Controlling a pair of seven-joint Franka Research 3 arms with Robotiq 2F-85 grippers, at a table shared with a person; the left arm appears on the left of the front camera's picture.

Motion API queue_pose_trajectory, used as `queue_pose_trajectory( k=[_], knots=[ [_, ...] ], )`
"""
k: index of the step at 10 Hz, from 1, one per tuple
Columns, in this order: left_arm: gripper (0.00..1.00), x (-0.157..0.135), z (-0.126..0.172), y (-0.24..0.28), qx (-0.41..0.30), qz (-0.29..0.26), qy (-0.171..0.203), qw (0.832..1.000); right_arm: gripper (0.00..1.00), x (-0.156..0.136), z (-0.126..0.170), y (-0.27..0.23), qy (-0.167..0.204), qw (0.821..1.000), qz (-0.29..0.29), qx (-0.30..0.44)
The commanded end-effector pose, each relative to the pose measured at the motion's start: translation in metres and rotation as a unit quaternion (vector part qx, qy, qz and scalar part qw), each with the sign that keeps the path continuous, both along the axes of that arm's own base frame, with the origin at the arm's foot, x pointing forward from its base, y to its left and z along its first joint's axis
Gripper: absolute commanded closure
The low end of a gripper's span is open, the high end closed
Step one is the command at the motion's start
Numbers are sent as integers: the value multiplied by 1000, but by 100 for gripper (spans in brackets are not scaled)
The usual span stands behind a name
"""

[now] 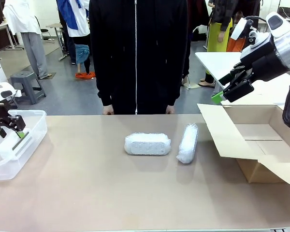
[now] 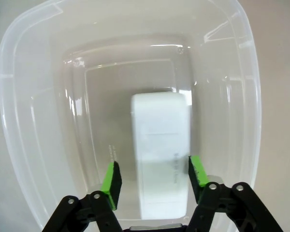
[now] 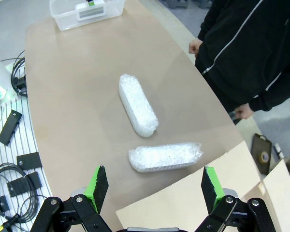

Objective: Separate and place wrapped and unwrapped clocks.
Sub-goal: If the picked Digital clock is wrapped, place it in the Package Box ; if not, place it in the Organizing box.

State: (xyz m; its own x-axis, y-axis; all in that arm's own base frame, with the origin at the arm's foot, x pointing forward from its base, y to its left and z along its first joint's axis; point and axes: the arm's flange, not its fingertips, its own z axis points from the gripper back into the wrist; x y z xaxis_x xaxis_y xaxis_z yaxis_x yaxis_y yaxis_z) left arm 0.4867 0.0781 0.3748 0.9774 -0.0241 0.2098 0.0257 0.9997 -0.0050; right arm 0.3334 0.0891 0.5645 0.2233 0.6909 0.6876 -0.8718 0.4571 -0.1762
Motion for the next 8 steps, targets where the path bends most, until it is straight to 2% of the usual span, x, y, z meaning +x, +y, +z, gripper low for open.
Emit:
queue_pose_trajectory(
  k=[1,5,8],
  knots=[
    [0,4,4,0,11,16,2,1000,0,1,-1,0,4,1000,5,6],
    [0,3,1,1,22,15,29,999,0,1,-1,0,4,1000,5,6],
    [0,-11,27,-3,33,14,44,998,0,1,-1,0,4,1000,5,6]
  ],
)
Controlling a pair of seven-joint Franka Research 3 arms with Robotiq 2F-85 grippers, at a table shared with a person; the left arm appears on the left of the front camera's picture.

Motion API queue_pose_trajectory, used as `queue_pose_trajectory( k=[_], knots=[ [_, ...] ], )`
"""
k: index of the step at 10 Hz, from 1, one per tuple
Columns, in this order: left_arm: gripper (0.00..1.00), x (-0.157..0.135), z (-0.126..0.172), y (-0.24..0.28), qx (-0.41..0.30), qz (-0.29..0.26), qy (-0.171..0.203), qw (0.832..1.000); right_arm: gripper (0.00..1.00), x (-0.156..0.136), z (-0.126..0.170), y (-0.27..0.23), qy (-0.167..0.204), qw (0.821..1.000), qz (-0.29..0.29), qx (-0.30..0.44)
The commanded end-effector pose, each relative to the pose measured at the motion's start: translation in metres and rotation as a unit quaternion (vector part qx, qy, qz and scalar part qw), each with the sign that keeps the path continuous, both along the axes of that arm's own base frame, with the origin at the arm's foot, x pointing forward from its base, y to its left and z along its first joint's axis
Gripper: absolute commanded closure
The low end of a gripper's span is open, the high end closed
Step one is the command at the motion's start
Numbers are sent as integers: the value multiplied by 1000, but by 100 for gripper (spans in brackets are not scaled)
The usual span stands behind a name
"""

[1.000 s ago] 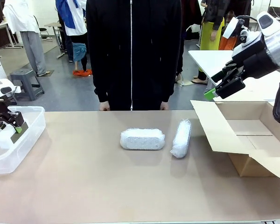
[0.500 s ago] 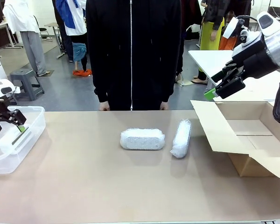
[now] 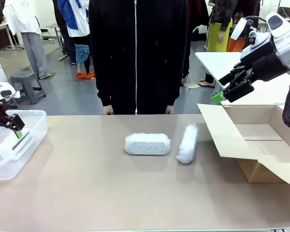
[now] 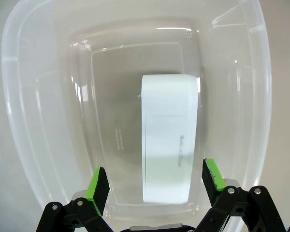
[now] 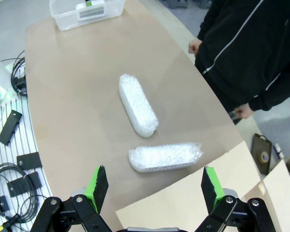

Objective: Separate and place wrapped and unwrapped clocks.
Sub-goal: If the picked Digital clock is wrapped, place it in the Package Box ; if not, place it in the Organizing box.

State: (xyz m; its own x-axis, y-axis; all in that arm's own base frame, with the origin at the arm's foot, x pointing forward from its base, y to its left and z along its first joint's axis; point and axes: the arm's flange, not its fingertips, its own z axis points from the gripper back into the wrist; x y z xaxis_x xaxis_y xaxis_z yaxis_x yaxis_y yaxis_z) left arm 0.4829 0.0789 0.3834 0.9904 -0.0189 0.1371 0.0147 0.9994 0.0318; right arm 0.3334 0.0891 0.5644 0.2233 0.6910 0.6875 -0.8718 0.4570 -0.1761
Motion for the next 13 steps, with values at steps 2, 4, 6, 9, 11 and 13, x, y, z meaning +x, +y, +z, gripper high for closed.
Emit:
queue_pose_trajectory(
  k=[2,4,6,9,11,13],
  knots=[
    [0,-31,55,-10,19,22,-8,1000,0,1,-1,0,4,1000,5,6],
    [0,-60,91,-20,6,11,-14,1000,0,1,-1,0,4,1000,5,6],
    [0,-87,121,-28,-2,8,-31,999,0,1,-1,0,4,1000,5,6],
    [0,-117,161,-31,-27,45,-38,998,0,1,-1,0,4,1000,5,6],
    [0,-128,179,-31,-13,37,-51,998,0,1,-1,0,4,1000,5,6],
    [0,-134,196,-31,-1,28,-58,998,0,1,-1,0,4,1000,5,6]
  ],
)
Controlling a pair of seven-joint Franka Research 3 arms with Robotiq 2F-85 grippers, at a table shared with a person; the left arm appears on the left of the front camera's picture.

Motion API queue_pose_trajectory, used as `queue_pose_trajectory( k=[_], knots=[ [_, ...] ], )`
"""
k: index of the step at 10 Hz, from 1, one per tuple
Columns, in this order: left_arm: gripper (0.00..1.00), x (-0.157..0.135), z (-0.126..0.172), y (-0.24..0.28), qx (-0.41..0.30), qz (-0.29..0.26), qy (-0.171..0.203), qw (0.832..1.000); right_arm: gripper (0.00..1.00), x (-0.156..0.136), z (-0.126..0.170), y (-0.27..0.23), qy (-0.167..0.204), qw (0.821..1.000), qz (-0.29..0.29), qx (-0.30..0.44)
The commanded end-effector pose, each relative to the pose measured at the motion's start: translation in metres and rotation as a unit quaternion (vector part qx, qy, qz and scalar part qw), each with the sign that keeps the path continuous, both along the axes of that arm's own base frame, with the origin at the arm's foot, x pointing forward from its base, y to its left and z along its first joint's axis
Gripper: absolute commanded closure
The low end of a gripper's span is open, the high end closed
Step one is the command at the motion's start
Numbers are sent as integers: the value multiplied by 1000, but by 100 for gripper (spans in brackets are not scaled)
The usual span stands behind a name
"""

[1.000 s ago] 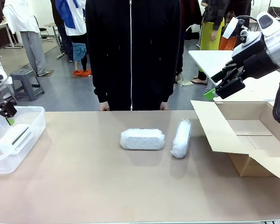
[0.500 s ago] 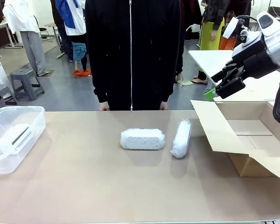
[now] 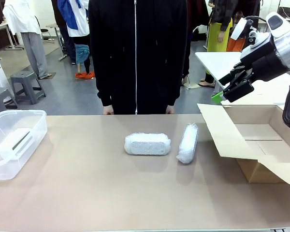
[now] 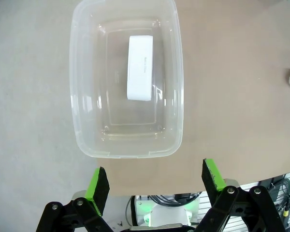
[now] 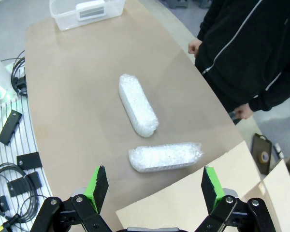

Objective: Separate and place wrapped and unwrapped clocks.
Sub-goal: If the picked Digital clock is wrapped, place it in the Package Box ; if not, place it in the Organizing box, then pick up the Digital clock indicated by the person.

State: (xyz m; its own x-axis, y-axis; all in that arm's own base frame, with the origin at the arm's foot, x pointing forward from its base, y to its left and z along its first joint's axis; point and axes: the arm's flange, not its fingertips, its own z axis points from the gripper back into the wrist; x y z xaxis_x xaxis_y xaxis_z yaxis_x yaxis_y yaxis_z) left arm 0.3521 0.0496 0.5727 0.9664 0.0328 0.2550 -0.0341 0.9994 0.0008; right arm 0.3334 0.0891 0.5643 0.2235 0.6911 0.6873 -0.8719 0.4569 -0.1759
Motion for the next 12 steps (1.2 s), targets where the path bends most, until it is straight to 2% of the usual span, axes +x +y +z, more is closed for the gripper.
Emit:
queue_pose_trajectory(
  k=[1,2,3,4,12],
  knots=[
    [0,-6,16,0,14,0,-3,1000,0,1,-1,-1,4,1000,5,6],
    [0,-6,19,1,20,7,2,1000,0,1,-1,-1,4,1000,5,6],
    [0,-1,15,-1,22,-14,28,999,0,1,-1,-1,4,1000,5,6],
    [0,-4,14,0,6,-1,-6,1000,0,1,-1,-1,4,1000,5,6],
    [0,-4,14,0,6,-1,-6,1000,0,1,-1,-1,4,1000,5,6]
  ],
)
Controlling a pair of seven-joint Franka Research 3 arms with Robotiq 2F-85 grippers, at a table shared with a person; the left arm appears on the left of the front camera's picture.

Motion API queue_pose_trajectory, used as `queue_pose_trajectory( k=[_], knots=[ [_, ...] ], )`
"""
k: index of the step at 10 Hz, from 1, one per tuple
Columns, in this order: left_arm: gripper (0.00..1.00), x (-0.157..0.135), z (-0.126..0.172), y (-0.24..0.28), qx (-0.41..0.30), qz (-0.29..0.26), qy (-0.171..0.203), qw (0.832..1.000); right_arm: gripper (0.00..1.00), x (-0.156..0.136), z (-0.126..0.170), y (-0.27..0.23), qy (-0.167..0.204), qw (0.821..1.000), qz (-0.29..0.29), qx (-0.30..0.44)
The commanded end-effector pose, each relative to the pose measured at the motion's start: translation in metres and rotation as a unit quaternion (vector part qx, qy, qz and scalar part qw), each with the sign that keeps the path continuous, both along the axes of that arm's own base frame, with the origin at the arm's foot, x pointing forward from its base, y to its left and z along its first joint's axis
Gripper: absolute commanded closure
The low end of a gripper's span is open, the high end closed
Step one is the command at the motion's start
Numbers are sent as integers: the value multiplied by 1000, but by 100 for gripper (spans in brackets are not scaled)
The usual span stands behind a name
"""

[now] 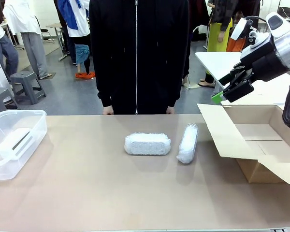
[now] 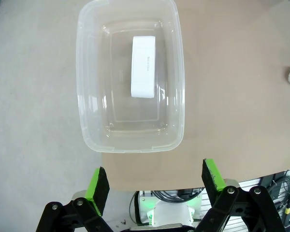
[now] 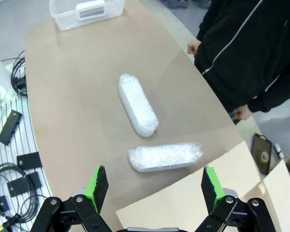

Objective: Separate and place wrapped and unwrapped clocks.
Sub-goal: Pick up the Digital clock indicated by the person.

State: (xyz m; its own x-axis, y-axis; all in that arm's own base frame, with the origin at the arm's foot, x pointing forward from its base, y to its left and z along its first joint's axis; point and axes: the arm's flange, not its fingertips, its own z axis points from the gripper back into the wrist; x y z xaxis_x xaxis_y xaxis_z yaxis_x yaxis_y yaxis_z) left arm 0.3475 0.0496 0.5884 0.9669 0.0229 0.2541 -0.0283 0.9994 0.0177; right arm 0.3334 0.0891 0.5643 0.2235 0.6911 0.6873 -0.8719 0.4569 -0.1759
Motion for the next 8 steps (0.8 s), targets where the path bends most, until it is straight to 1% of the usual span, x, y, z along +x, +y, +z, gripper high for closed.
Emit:
queue_pose_trajectory(
  k=[1,6,7,8],
  knots=[
    [0,0,-2,0,-3,2,-7,1000,0,1,-1,-1,4,1000,5,6],
    [0,0,-2,0,-3,2,-7,1000,0,1,-1,-1,4,1000,5,6],
    [0,0,0,0,0,0,0,1000,0,1,-1,-1,4,1000,5,6],
    [0,7,8,-30,-55,-97,-19,994,0,1,-1,-1,4,1000,5,6]
  ],
)
